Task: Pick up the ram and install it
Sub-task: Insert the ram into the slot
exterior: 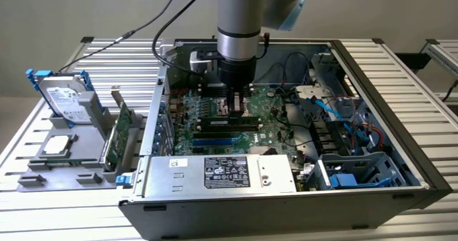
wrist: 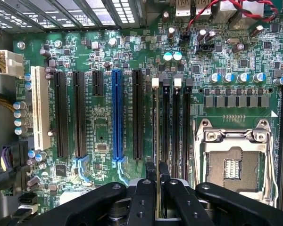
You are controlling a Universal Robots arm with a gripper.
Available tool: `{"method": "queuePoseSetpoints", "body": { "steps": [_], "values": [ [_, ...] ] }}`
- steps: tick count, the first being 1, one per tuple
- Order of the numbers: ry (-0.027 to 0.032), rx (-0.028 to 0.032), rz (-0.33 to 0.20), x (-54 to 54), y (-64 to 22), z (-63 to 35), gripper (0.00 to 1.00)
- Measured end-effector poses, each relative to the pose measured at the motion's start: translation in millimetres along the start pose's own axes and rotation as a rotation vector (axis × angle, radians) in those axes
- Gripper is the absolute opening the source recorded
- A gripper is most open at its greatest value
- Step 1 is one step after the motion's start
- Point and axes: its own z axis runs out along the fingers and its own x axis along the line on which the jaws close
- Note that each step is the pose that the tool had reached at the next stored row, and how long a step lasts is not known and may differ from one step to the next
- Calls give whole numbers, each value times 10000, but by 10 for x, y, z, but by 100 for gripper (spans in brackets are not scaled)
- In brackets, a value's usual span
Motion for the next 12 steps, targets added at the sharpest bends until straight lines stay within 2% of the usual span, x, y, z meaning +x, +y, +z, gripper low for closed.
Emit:
{"method": "queuePoseSetpoints", "body": {
  "steps": [5, 12],
  "values": [
    [26, 7, -1, -17, 8, 21, 14],
    [93, 8, -3, -43, 15, 48, 14]
  ]
}}
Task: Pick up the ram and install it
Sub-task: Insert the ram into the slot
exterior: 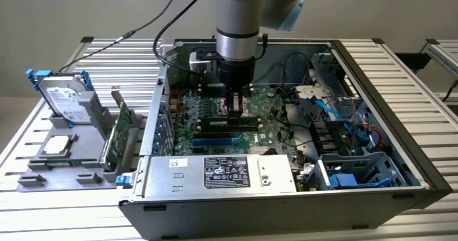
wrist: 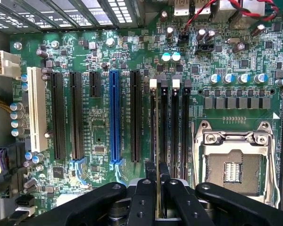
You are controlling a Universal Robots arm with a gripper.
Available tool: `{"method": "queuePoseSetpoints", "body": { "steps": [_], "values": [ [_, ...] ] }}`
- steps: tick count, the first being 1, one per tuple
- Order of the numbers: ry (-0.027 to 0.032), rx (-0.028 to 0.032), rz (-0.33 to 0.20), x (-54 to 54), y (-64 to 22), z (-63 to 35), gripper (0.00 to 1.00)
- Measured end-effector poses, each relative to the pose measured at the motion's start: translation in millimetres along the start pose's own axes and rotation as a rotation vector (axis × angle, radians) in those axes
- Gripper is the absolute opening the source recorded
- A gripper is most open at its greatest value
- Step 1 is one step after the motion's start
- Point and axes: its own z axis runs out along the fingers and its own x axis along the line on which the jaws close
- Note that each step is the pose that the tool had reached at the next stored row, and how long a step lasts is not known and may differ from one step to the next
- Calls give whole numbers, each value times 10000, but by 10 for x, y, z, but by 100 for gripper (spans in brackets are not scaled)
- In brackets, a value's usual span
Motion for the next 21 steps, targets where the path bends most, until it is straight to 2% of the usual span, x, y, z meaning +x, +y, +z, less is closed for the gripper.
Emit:
{"method": "queuePoseSetpoints", "body": {
  "steps": [6, 15, 21],
  "values": [
    [35, 3, -9, -8, 0, 0, 14],
    [131, 5, -11, -9, 0, -8, 14],
    [151, 6, -11, -2, 0, -69, 14]
  ]
}}
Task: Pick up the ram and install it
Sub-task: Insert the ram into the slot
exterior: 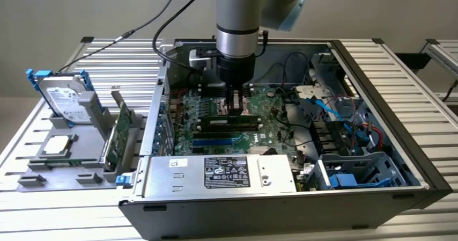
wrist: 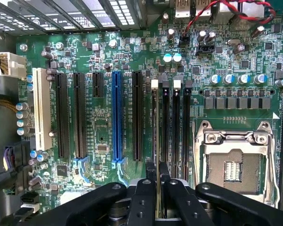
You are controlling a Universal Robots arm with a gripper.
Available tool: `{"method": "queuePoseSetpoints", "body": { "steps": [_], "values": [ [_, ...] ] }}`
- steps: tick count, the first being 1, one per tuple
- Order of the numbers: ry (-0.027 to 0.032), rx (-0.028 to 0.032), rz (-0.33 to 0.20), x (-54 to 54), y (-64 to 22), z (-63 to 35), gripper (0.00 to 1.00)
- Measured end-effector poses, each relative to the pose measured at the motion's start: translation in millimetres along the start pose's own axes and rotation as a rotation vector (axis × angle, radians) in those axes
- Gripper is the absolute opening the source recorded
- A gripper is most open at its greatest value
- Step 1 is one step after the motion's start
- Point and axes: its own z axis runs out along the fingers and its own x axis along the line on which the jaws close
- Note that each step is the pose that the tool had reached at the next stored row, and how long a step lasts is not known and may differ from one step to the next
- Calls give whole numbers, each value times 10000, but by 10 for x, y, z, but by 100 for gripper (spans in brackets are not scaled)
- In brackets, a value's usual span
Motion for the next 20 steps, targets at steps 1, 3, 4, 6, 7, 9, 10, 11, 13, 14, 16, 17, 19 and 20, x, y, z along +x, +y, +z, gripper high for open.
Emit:
{"method": "queuePoseSetpoints", "body": {
  "steps": [1, 3, 4, 6, 7, 9, 10, 11, 13, 14, 16, 17, 19, 20],
  "values": [
    [7, 1, -1, 0, 0, 0, 14],
    [36, 0, 0, 0, 0, -1, 14],
    [53, 0, 0, 0, 0, -1, 14],
    [84, 0, -1, 1, -1, -1, 14],
    [98, 1, 0, 0, -3, -1, 14],
    [129, 0, 1, 0, -7, -1, 14],
    [142, 1, 0, 1, -8, -1, 14],
    [151, 0, 0, 1, -8, -1, 14],
    [156, 1, -2, 0, -9, 0, 14],
    [154, 3, -4, -1, -9, 4, 14],
    [157, 5, -9, -3, -10, 12, 14],
    [160, 6, -10, -3, -9, 15, 14],
    [159, 7, -12, -6, -9, 25, 14],
    [158, 7, -13, -10, -9, 32, 14]
  ]
}}
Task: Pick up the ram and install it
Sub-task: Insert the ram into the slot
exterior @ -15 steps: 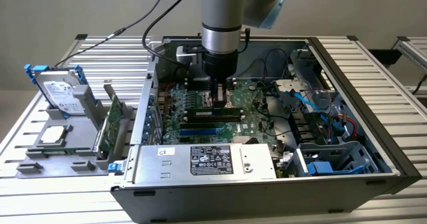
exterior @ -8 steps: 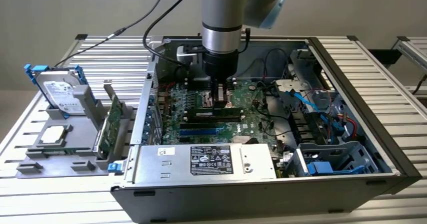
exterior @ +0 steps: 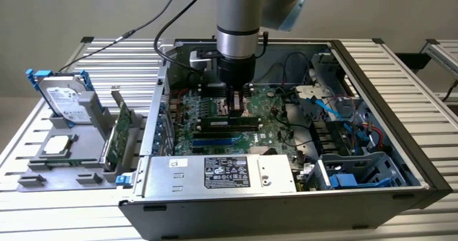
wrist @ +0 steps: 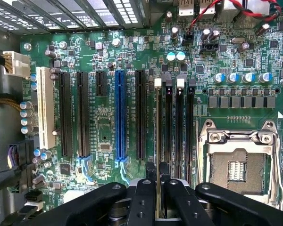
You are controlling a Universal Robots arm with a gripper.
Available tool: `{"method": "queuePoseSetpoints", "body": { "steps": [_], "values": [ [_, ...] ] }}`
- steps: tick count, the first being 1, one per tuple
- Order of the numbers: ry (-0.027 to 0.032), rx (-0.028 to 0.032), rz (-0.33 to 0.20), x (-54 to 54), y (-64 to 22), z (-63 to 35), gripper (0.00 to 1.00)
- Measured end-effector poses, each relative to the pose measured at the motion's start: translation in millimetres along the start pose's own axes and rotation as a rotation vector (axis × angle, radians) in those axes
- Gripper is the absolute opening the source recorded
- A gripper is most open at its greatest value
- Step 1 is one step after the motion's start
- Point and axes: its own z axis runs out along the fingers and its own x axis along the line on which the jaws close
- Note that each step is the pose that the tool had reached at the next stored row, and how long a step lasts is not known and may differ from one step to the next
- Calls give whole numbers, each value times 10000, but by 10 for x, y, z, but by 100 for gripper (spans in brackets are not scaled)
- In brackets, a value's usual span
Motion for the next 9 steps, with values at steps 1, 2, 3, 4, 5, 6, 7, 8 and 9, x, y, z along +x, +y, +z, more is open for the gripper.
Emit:
{"method": "queuePoseSetpoints", "body": {
  "steps": [1, 2, 3, 4, 5, 6, 7, 8, 9],
  "values": [
    [0, 0, -1, -5, 0, 8, 14],
    [2, -1, -1, -10, 0, 10, 14],
    [3, -1, -2, -13, 0, 10, 14],
    [2, 0, -3, -15, 0, 10, 14],
    [1, 0, -3, -16, 0, 10, 14],
    [1, 1, -3, -20, 0, 10, 14],
    [7, 0, -4, -26, 0, 9, 14],
    [9, 1, -5, -27, 0, 9, 14],
    [14, 1, -5, -27, 0, 9, 14]
  ]
}}
